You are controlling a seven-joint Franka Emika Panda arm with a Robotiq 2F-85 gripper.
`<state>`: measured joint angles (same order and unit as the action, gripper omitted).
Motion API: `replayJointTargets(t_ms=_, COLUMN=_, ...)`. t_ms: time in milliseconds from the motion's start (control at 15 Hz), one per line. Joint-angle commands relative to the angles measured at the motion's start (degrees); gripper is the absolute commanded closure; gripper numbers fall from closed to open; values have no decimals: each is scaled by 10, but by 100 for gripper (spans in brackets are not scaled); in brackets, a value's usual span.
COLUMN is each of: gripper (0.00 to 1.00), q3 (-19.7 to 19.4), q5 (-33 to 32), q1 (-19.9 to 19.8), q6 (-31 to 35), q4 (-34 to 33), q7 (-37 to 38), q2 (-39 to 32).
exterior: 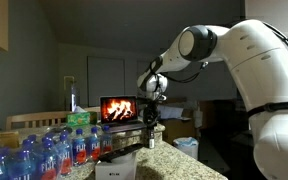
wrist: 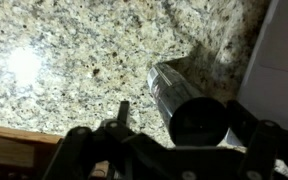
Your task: Take the bottle and the black object and put them on the counter, then stack the clear tape, the black object and the bottle on the box
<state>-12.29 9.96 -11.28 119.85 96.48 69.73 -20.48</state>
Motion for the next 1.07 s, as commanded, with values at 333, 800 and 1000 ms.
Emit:
replayJointTargets(t_ms=333, gripper=67, q3=-3, q5=8, q1=-3, q6=19, q4=3, q7=-16, q2=8)
replayJointTargets(t_ms=800, gripper=69, q3=1, q5=-15, q1=24, q6=16, q4=47, q7=-1, q2=68)
replayJointTargets(t_ms=1000, gripper=69, q3=9, q5=-40, q1=51, q6=-32, q4=59, q7=13, q2=132)
